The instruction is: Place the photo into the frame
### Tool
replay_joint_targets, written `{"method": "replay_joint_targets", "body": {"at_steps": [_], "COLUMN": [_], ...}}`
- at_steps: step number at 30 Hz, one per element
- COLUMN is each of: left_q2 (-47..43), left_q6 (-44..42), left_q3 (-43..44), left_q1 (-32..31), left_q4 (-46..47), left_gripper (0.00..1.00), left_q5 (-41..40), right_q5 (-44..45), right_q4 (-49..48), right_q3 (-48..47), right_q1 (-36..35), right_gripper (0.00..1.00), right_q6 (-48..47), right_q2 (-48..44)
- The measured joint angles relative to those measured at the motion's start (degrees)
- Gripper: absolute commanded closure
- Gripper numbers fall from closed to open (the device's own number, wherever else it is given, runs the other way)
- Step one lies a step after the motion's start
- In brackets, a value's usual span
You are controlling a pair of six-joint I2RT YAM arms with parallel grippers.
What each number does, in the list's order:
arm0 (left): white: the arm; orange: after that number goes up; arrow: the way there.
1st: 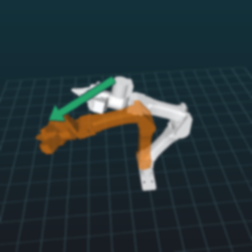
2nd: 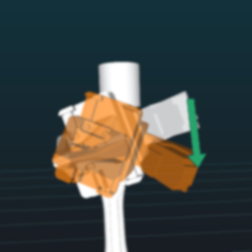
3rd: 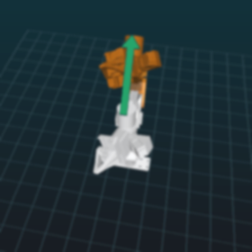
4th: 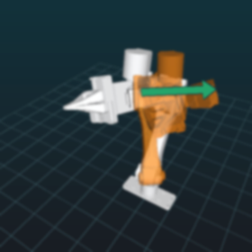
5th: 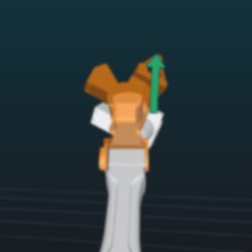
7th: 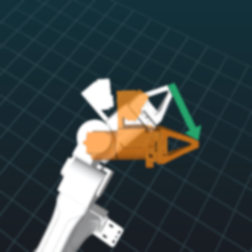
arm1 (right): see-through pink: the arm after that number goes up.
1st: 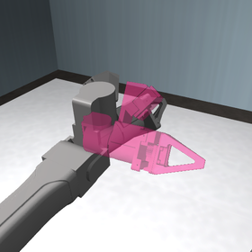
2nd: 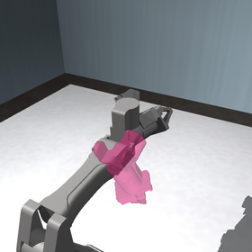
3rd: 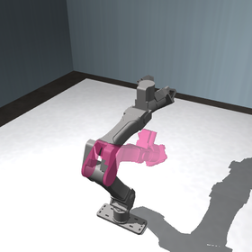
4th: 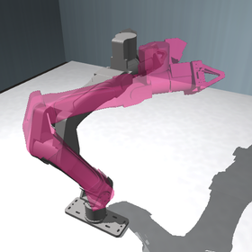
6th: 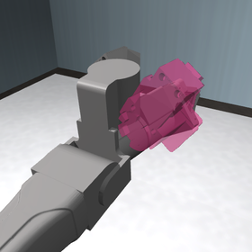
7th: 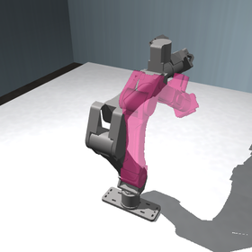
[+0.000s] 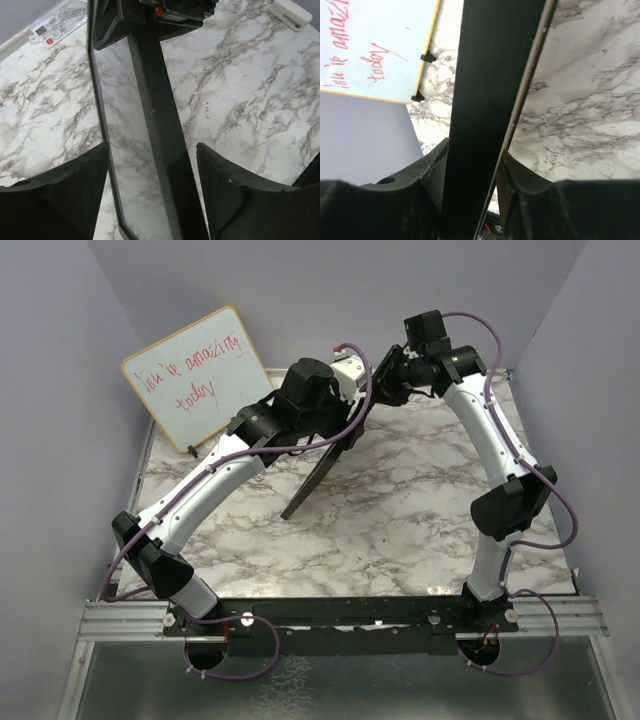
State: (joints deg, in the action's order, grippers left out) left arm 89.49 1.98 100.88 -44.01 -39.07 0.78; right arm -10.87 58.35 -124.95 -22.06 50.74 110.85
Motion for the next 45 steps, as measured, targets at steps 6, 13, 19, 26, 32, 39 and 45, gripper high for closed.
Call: {"method": "replay_joint_targets", "body": {"at_steps": [6,13,19,26,32,39,45], "left_q2": [1.4,3.7,6.4,8.6,10.4,17.6,22.6], "left_q6": [2.4,7.9,14.0,20.7,22.3,20.0,17.5], "left_q3": [-0.2,0.4,0.9,-0.9,-8.8,-13.1,-12.5], "left_q1": [0.0,0.1,1.7,9.2,17.3,21.6,23.4], "left_q4": [3.5,8.2,11.4,13.5,14.4,13.2,12.9], "left_gripper": [0.08,0.05,0.04,0.05,0.05,0.05,0.03], "left_q5": [6.5,10.5,11.5,11.5,10.0,6.0,5.6], "right_q5": [0.9,-6.4,-14.7,-23.8,-33.5,-41.5,-43.6], "right_q4": [-0.2,-5.6,-14.2,-24.3,-32.8,-40.2,-44.7], "right_q3": [4.9,18.1,32.8,46.1,58.0,62.1,64.0], "right_q1": [1.6,7.1,12.8,16.0,20.5,22.5,23.0], "right_gripper": [0.6,0.55,0.51,0.49,0.44,0.34,0.25], "right_q6": [-1.5,-5.9,-13.5,-20.6,-25.1,-29.5,-30.7], "right_q2": [-3.1,-10.1,-15.7,-18.2,-18.3,-16.2,-13.8]}}
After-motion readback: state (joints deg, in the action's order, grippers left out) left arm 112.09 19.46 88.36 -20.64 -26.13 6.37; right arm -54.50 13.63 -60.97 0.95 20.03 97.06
